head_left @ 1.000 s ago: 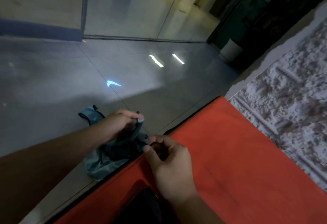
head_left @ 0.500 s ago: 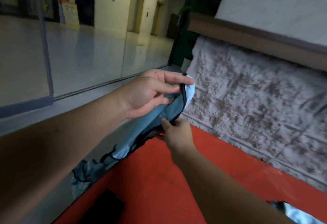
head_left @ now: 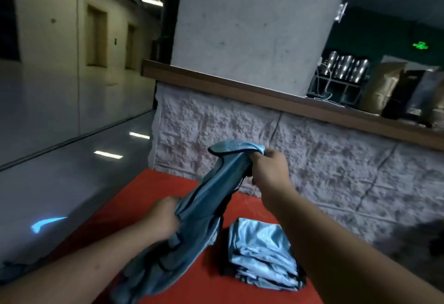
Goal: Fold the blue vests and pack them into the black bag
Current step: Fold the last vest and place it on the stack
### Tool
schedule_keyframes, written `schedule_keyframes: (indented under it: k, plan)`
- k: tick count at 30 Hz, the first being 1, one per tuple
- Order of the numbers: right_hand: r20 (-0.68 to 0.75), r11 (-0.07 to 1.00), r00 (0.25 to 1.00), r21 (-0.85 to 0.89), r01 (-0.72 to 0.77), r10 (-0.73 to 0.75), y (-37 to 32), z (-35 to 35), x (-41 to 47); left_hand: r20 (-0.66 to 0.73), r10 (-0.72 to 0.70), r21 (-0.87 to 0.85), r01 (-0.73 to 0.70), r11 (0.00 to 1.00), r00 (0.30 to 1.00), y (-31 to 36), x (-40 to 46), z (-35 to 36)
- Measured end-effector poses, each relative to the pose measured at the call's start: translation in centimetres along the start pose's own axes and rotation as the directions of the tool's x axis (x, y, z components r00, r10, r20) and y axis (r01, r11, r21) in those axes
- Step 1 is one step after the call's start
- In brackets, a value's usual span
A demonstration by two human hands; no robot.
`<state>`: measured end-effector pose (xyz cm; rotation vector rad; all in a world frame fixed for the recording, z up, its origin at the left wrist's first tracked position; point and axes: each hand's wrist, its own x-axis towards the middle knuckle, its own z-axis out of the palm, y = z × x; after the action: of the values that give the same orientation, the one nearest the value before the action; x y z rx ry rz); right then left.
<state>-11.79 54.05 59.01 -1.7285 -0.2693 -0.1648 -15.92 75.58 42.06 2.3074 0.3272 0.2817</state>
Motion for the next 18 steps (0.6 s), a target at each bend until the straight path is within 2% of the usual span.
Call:
schedule_keyframes:
  k: [3,6,11,14,16,18]
  plan:
    - [-0.076,0.999,0.997,-0.043,-0.030,0.027,1.5,-5.9,-0.9,-0.119,-0.006,0.277,0.039,0.960,0.993,1.4,-1.1,0.3]
    - [-0.112,0.997,0.992,-0.025,-0.070,0.067,3.1,-10.0,-2.0,-0.192,0.021,0.278,0.033,0.960,0.981,2.7,-2.2,-1.0]
    - [-0.073,0.989,0.986,0.041,-0.145,0.147,4.5,-14.9,-3.6,-0.131,-0.141,-0.065,0.133,0.989,0.981,7.2,-4.9,-1.5]
    - [-0.103,0.985,0.980,0.061,-0.163,0.169,4.5,-17.0,-3.5,-0.099,-0.210,-0.450,0.145,0.881,0.973,11.2,-6.1,-2.1]
    - [-0.103,0.979,0.978,0.109,-0.173,0.184,3.8,-18.3,-3.6,-0.079,-0.191,-0.591,0.108,0.800,0.978,13.7,-6.7,-3.3]
    - [-0.082,0.972,0.978,0.155,-0.176,0.190,2.6,-19.5,-3.7,-0.104,-0.131,-0.642,0.034,0.766,0.986,15.9,-7.0,-4.9]
